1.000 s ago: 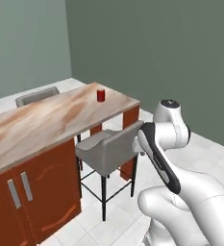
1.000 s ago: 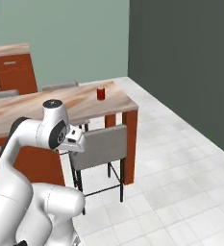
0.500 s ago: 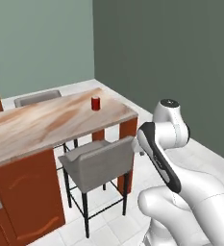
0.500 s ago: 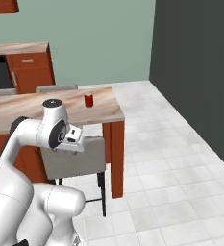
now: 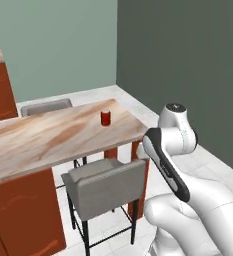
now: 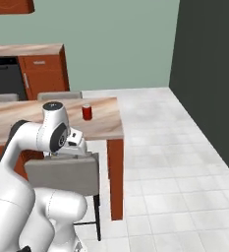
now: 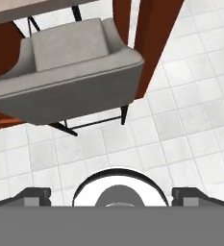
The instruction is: Four empty soda cans are scattered around the kitchen. Gather all the cans and cluster them next to the stove for recycling.
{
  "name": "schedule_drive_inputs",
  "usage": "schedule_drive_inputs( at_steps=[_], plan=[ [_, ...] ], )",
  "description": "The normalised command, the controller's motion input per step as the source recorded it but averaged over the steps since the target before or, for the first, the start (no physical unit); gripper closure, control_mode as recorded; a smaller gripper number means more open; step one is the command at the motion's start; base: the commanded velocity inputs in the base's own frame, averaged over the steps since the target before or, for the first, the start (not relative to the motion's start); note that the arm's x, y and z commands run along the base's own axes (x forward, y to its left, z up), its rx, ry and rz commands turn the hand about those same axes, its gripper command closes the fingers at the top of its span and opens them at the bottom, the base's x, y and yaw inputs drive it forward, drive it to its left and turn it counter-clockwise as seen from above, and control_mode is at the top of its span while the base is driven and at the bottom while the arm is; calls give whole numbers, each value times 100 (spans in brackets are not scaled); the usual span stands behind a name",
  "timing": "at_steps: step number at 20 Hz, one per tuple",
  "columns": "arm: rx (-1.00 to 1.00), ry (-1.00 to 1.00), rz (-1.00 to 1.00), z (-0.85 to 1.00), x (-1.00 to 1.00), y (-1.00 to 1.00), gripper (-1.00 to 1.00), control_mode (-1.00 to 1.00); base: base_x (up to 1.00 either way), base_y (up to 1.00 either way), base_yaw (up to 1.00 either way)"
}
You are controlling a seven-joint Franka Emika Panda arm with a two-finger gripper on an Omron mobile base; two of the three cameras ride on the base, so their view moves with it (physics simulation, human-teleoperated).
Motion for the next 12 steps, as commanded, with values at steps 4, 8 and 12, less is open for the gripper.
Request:
schedule_drive_inputs(
  at_steps=[4,8,12],
  plan=[
    [0,0,0,0,0,0,-100,100,66,-15,21],
    [0,0,0,0,0,0,-100,100,54,-18,22],
    [0,0,0,0,0,0,-100,100,24,-35,29]
  ],
)
